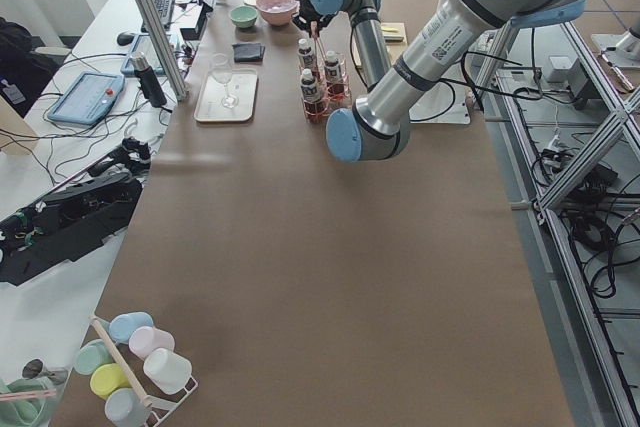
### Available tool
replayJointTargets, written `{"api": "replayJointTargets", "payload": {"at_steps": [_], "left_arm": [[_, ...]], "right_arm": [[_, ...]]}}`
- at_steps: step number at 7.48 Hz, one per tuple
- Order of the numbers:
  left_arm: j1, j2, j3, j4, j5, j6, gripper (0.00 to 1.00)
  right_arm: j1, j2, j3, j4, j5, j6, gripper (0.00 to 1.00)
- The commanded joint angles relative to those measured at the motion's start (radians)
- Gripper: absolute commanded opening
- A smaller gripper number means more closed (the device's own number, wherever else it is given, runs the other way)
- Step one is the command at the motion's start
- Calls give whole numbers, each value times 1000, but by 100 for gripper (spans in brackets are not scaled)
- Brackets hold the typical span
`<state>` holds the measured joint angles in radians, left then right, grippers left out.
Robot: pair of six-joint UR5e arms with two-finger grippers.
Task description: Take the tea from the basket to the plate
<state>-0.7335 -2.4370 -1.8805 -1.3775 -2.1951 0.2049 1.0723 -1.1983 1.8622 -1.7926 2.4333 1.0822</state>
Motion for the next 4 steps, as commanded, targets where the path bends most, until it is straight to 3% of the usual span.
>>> {"api": "replayJointTargets", "payload": {"at_steps": [1,4], "left_arm": [[-1,0,-5,2,0,-1,0],[-3,1,-16,2,-2,-1,0]], "right_arm": [[-12,107,-9,-27,3,178,100],[-81,219,-49,-34,-5,356,100]]}}
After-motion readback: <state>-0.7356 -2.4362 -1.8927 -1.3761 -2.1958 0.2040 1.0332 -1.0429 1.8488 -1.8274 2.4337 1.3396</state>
